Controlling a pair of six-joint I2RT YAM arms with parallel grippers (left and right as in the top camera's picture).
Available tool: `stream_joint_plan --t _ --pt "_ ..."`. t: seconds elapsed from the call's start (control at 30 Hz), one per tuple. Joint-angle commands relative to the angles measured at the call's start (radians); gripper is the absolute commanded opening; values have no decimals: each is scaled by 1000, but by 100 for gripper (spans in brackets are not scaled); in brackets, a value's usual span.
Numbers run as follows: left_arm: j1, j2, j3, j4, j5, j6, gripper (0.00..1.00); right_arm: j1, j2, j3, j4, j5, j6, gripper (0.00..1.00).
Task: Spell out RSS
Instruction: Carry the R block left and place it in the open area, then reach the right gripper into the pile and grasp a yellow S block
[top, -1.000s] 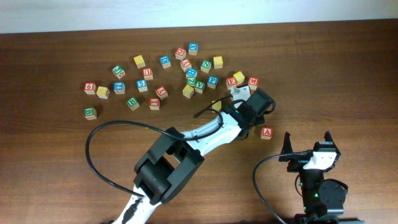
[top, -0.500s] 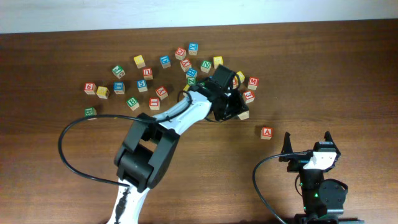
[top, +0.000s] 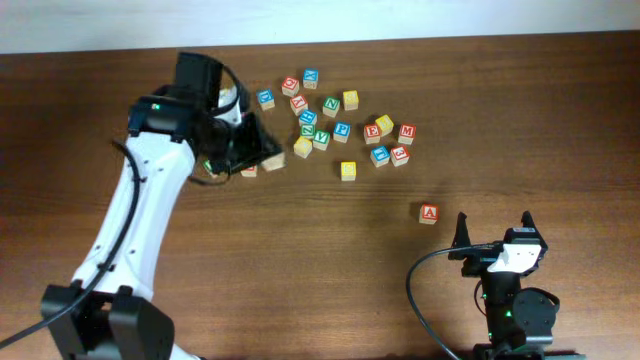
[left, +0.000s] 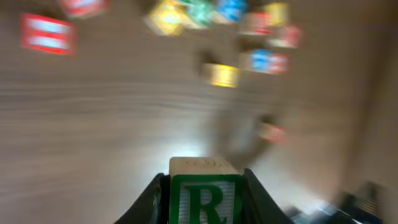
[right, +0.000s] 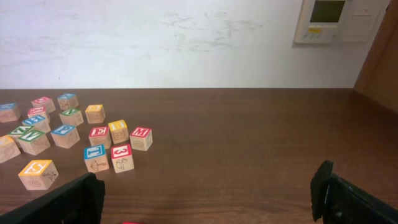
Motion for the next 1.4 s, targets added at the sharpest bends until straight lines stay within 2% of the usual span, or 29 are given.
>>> stream_joint_plan --t 0.0,0.07,0.1,0.2,0.33,0.43,0.57,0.67,0.7,0.73,0.77,0.83,0.87,0.9,0.93,1.0,1.1,1.17,1.23,1.33,1.37 --pt "-35 11 -135 22 -383 47 22 0 -6 -6 -5 12 4 98" --pt "-76 11 -303 198 -392 44 20 0 -6 -6 -5 12 4 98" --pt "-101 12 -398 312 -448 25 19 0 -6 -6 -5 12 4 98" --pt "-164 18 -562 519 -578 7 20 0 -6 -6 -5 12 4 98" --pt "-208 25 -631 654 -579 7 21 0 -6 -6 -5 12 4 98" --pt "-208 37 -631 615 -535 6 23 0 -6 -6 -5 12 4 98" --pt "-208 37 -631 587 -531 7 38 0 -6 -6 -5 12 4 98" --pt "-208 37 -631 588 -531 7 39 0 -6 -6 -5 12 4 98" --pt "-208 37 -628 592 -531 8 63 0 -6 -6 -5 12 4 98" --pt "-207 36 -616 590 -531 8 71 0 -6 -6 -5 12 4 98" --pt "-205 31 -603 586 -532 8 72 0 -6 -6 -5 12 4 98" --pt "-192 -12 -542 546 -551 9 81 0 -6 -6 -5 12 4 98" --pt "-179 -56 -483 501 -552 16 82 0 -6 -6 -5 12 4 98" --pt "-170 -84 -443 464 -549 15 93 0 -6 -6 -5 12 4 98" --pt "-146 -144 -362 373 -542 14 99 0 -6 -6 -5 12 4 98" --pt "-48 -241 -254 247 -542 14 99 0 -6 -6 -5 12 4 98" --pt "145 -319 -243 121 -542 -77 99 0 -6 -6 -5 12 4 98" --pt "276 -320 -243 16 -542 -83 99 0 -6 -6 -5 12 4 98" --pt "310 -320 -243 -63 -543 -82 99 0 -6 -6 -5 12 4 98" --pt "310 -320 -243 -65 -542 -82 99 0 -6 -6 0 11 5 98" --pt "309 -320 -243 -65 -542 -82 99 1 -6 -6 20 -55 41 98"
